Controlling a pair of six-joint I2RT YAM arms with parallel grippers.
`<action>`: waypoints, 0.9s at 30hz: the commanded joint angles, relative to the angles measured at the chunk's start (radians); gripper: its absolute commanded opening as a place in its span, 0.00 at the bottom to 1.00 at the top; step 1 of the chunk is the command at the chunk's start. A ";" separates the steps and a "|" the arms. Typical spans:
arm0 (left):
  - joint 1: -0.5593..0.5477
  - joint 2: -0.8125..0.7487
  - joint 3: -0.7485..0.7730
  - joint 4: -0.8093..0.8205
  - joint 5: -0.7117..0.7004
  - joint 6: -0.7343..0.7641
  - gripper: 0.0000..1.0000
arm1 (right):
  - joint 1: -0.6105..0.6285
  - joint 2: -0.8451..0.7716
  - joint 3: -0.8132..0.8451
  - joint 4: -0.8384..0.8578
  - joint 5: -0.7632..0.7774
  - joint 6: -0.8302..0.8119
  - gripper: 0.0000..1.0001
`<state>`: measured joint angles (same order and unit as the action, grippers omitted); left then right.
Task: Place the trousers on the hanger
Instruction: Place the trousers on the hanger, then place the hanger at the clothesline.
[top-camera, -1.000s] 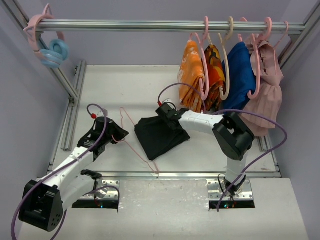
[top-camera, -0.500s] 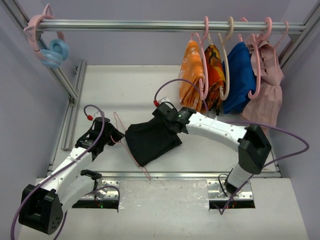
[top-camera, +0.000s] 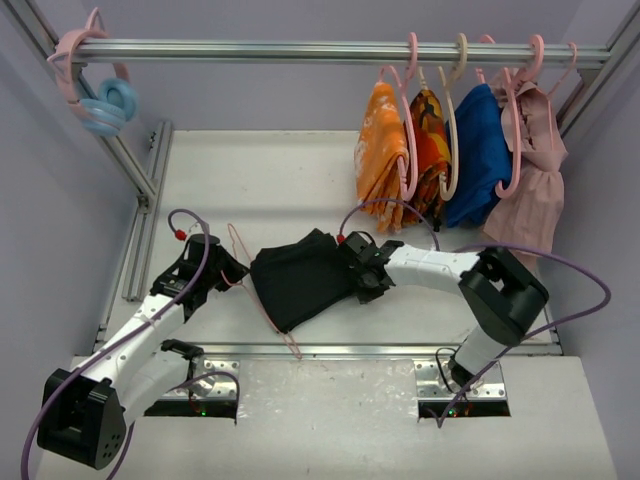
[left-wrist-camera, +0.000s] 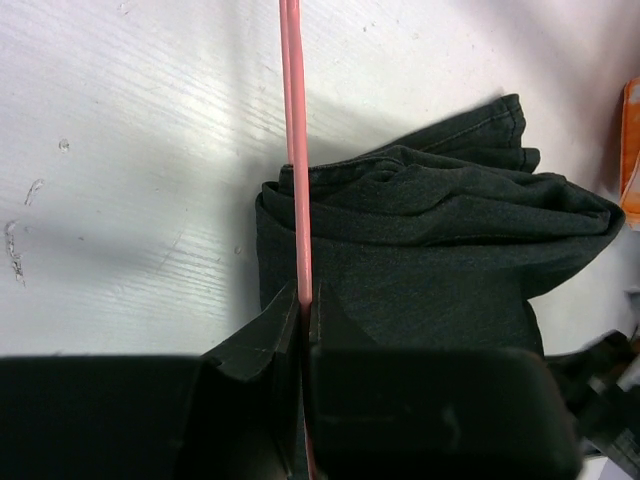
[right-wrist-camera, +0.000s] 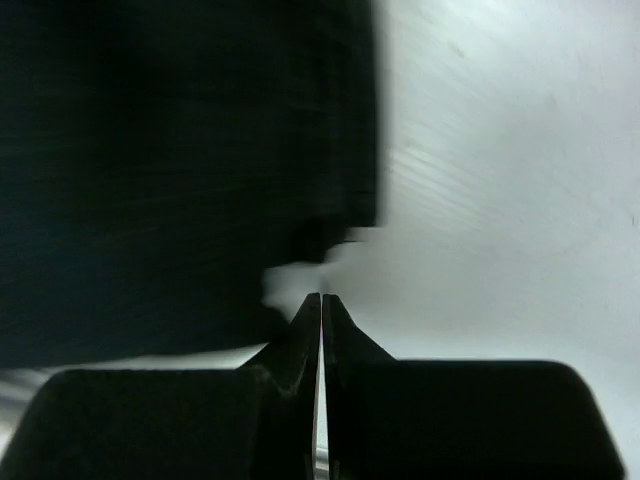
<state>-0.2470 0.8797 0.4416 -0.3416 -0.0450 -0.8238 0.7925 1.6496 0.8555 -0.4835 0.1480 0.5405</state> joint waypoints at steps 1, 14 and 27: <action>0.015 -0.005 -0.014 -0.026 -0.101 0.080 0.00 | -0.034 0.021 -0.049 0.068 0.021 0.047 0.00; 0.015 0.000 -0.021 0.000 -0.056 0.085 0.00 | 0.076 -0.231 0.162 -0.062 0.013 -0.006 0.00; 0.015 0.005 -0.023 -0.006 -0.064 0.085 0.00 | 0.007 0.125 0.072 0.044 -0.011 0.021 0.00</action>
<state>-0.2466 0.8799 0.4412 -0.3338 -0.0319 -0.8154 0.8281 1.7050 1.0185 -0.4721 0.1648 0.5340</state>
